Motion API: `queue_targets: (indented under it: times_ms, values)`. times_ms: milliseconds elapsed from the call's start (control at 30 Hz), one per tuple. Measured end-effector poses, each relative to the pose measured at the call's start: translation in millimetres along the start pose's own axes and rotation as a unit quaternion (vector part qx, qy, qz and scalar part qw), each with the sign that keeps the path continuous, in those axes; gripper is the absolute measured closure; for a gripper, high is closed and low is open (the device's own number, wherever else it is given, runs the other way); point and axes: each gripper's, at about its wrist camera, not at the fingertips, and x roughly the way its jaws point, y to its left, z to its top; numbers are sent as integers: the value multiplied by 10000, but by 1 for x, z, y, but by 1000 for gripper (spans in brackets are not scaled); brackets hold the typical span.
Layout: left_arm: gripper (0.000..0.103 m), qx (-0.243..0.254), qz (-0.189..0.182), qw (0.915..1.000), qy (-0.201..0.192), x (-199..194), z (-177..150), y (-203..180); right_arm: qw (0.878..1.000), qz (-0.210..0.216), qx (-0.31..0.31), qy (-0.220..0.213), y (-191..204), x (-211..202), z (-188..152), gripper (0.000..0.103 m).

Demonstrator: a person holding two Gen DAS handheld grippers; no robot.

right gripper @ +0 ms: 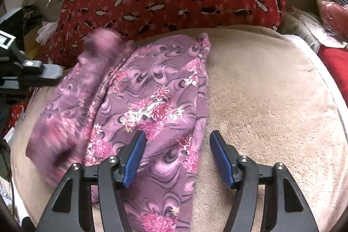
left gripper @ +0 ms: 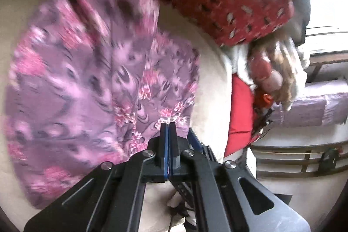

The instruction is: Fold small clothes

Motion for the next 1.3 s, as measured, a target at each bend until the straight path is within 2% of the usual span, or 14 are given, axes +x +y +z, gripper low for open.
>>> queue_targets:
  times_ms: [167, 267, 500, 567, 633, 700, 733, 833, 967, 1067, 1167, 1200, 1233, 1300]
  values:
    - [103, -108, 392, 9987, 311, 31, 0, 11, 9999, -11, -114, -104, 2, 3, -5, 30]
    - [103, -231, 423, 9981, 388, 36, -1, 22, 9998, -39, -168, -124, 4, 5, -6, 28]
    - [101, 171, 436, 9989, -12, -11, 1, 8, 9998, 9, -144, -147, 4, 5, -7, 27]
    - [86, 275, 705, 9967, -283, -34, 8, 3, 9998, 16, -134, -144, 3, 5, -7, 27]
    - [49, 307, 1187, 9908, -572, -53, 13, 2, 9998, 0, -140, -138, 4, 5, -7, 27]
    - [36, 329, 1361, 9881, -639, -61, 17, 0, 9998, -23, -149, -133, 4, 5, -7, 27]
    - [36, 301, 1468, 9874, -510, -60, 18, -1, 9998, -27, -152, -132, 5, 5, -7, 27]
    - [35, 320, 1715, 9844, -223, -43, 19, -6, 9998, -23, -150, -134, 5, 5, -7, 26]
    - [36, 585, 2564, 9646, 193, 5, 11, -16, 9998, -34, -149, -137, 5, 5, -7, 26]
    - [36, 677, 2977, 9522, 76, 24, 11, -16, 9998, -31, -148, -145, 5, 5, -7, 26]
    - [37, 592, 2962, 9533, -93, 26, 12, -15, 9998, -17, -140, -159, 5, 4, -8, 26]
    - [51, 612, 2957, 9532, -142, 26, 12, -15, 9998, -6, -134, -167, 4, 4, -8, 26]
    - [74, 644, 2978, 9524, -146, 25, 12, -15, 9998, 9, -130, -172, 4, 4, -8, 25]
    - [90, 614, 2838, 9568, -136, 20, 15, -9, 9997, 32, -132, -179, 4, 4, -9, 24]
